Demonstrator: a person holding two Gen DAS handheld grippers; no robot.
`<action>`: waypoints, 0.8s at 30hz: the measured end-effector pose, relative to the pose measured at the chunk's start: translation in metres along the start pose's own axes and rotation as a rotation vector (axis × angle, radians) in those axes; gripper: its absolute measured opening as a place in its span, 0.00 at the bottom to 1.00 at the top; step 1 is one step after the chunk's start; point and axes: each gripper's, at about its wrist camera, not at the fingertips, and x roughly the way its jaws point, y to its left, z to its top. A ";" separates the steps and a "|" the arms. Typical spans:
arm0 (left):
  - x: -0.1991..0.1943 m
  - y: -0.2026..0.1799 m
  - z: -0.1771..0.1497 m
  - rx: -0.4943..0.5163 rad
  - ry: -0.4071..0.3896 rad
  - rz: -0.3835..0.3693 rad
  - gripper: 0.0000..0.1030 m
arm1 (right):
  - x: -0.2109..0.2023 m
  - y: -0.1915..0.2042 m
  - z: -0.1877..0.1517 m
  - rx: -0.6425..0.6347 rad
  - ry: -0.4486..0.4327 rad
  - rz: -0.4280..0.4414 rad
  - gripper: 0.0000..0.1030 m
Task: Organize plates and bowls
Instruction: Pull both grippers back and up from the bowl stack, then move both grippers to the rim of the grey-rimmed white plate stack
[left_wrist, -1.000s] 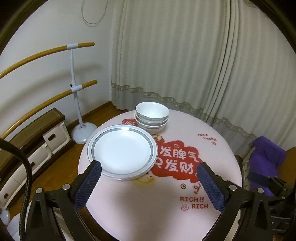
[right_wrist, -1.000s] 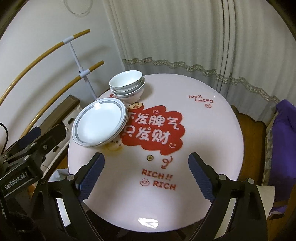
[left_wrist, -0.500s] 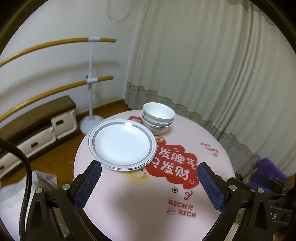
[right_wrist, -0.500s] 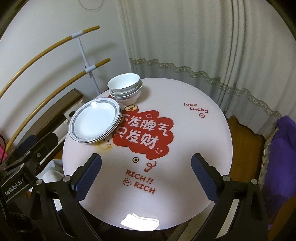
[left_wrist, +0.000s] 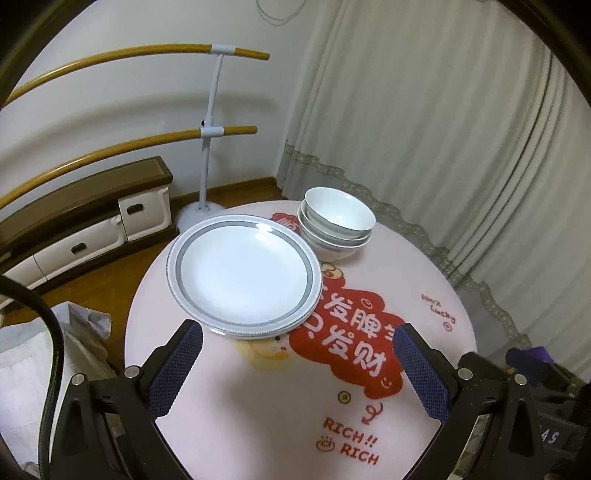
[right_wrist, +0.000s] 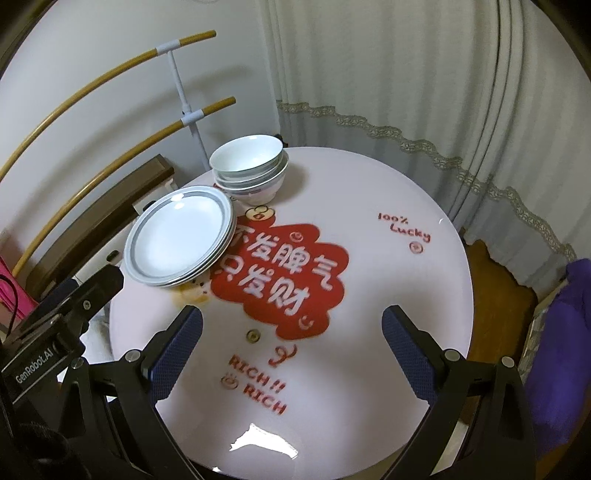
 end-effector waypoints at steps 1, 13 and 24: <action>0.004 0.000 0.003 -0.005 0.001 0.003 0.99 | 0.004 -0.002 0.006 -0.005 0.005 -0.001 0.96; 0.077 0.038 0.060 -0.114 0.030 0.056 0.99 | 0.052 0.008 0.068 -0.077 0.046 0.001 0.96; 0.149 0.025 0.131 -0.113 0.087 0.038 0.99 | 0.109 0.022 0.125 -0.083 0.102 0.010 0.96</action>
